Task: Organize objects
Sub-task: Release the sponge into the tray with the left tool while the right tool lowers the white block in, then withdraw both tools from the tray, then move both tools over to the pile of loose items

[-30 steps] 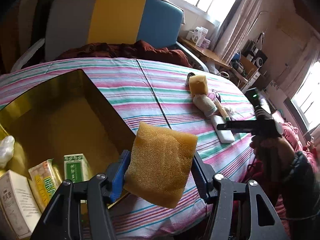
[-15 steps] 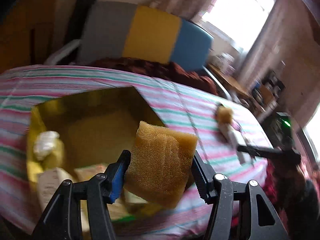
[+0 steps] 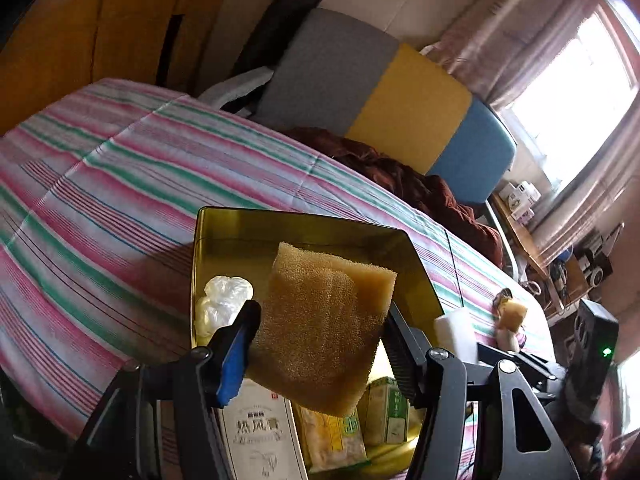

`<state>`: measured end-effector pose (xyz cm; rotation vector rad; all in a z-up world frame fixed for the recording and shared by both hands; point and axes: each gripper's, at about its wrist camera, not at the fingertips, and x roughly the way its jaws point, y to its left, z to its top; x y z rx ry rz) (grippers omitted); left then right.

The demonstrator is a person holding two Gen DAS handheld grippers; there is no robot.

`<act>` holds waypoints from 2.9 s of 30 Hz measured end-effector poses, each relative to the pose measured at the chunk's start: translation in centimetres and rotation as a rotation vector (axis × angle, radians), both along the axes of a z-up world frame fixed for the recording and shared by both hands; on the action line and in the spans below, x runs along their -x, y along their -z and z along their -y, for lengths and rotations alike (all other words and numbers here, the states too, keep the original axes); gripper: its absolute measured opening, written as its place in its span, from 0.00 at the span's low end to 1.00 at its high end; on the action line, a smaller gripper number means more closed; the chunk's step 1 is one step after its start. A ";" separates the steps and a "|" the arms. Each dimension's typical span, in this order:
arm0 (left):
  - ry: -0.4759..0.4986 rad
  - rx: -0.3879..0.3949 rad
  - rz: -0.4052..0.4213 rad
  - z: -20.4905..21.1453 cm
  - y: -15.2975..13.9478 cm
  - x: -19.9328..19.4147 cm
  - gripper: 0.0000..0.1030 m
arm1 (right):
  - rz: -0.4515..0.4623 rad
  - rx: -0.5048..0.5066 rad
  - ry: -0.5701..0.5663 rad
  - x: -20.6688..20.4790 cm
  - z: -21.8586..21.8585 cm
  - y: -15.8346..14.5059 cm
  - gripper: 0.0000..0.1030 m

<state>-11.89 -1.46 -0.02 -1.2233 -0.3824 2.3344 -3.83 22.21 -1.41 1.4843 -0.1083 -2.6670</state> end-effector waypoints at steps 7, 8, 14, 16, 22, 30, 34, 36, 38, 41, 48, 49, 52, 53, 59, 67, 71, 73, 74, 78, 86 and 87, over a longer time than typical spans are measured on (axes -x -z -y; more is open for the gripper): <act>0.009 0.011 0.048 -1.3 1.7 1.9 0.60 | 0.017 0.014 0.023 3.9 0.5 0.6 0.54; 0.011 0.027 0.049 -1.5 2.0 2.0 0.61 | 0.025 0.015 0.025 4.4 0.6 0.9 0.54; -0.027 0.149 0.005 -1.3 2.7 1.0 0.80 | 0.041 0.125 -0.004 6.8 2.0 2.4 0.59; -0.050 0.183 -0.033 -0.9 2.4 0.4 0.83 | 0.039 0.164 -0.020 6.9 2.4 2.5 0.77; -0.117 0.236 -0.146 -0.2 0.7 -1.9 0.95 | -0.006 0.107 -0.034 4.8 3.4 1.9 0.86; -0.224 0.314 -0.324 -0.6 -1.7 -5.5 1.00 | -0.137 -0.091 -0.002 0.6 4.4 -0.1 0.88; -0.229 0.367 -0.367 -1.1 -2.2 -6.7 1.00 | -0.292 -0.200 0.044 -2.2 5.0 -2.3 0.88; -0.227 0.372 -0.369 -1.2 -2.2 -7.2 1.00 | -0.369 -0.232 0.052 -3.4 5.3 -3.3 0.89; -0.225 0.370 -0.371 -1.4 -2.3 -7.6 1.00 | -0.416 -0.234 0.066 -4.4 5.2 -4.0 0.89; -0.218 0.363 -0.380 -1.7 -2.5 -8.5 1.00 | -0.379 -0.167 0.078 -4.4 4.6 -4.1 0.89; -0.214 0.373 -0.416 -2.4 -3.2 -10.1 1.00 | -0.276 0.036 0.136 -4.3 2.3 -3.0 0.85; -0.213 0.375 -0.418 -2.5 -3.2 -10.3 1.00 | -0.270 0.025 0.140 -4.6 2.4 -2.7 0.83; -0.214 0.390 -0.426 -2.9 -3.2 -10.7 1.00 | -0.258 -0.031 0.143 -5.1 2.6 -2.1 0.82; -0.212 0.397 -0.428 -3.0 -3.1 -10.8 1.00 | -0.255 -0.035 0.145 -5.5 2.5 -1.9 0.82; -0.213 0.434 -0.423 -3.6 -2.6 -11.2 1.00 | -0.259 -0.073 0.165 -6.6 1.7 -1.1 0.82; -0.170 0.437 -0.424 -4.5 -2.4 -11.7 1.00 | -0.271 -0.091 0.172 -7.5 0.9 -1.0 0.83; -0.132 0.441 -0.424 -5.4 -2.4 -12.0 1.00 | -0.269 -0.093 0.180 -7.6 0.3 -1.0 0.83; -0.121 0.447 -0.424 -5.7 -2.3 -12.0 1.00 | -0.262 -0.089 0.192 -7.7 -0.2 -0.9 0.83; -0.115 0.452 -0.424 -5.9 -2.3 -12.1 1.00 | -0.257 -0.088 0.196 -7.6 -0.3 -0.8 0.83; -0.093 0.461 -0.425 -6.6 -2.2 -12.2 1.00 | -0.250 -0.086 0.214 -7.8 -1.2 -0.5 0.83; -0.055 0.489 -0.446 -7.9 -2.2 -12.7 1.00 | -0.246 -0.085 0.273 -8.2 -3.9 -0.8 0.83; -0.049 0.490 -0.446 -8.0 -2.1 -12.7 1.00 | -0.245 -0.088 0.282 -8.2 -4.2 -0.8 0.83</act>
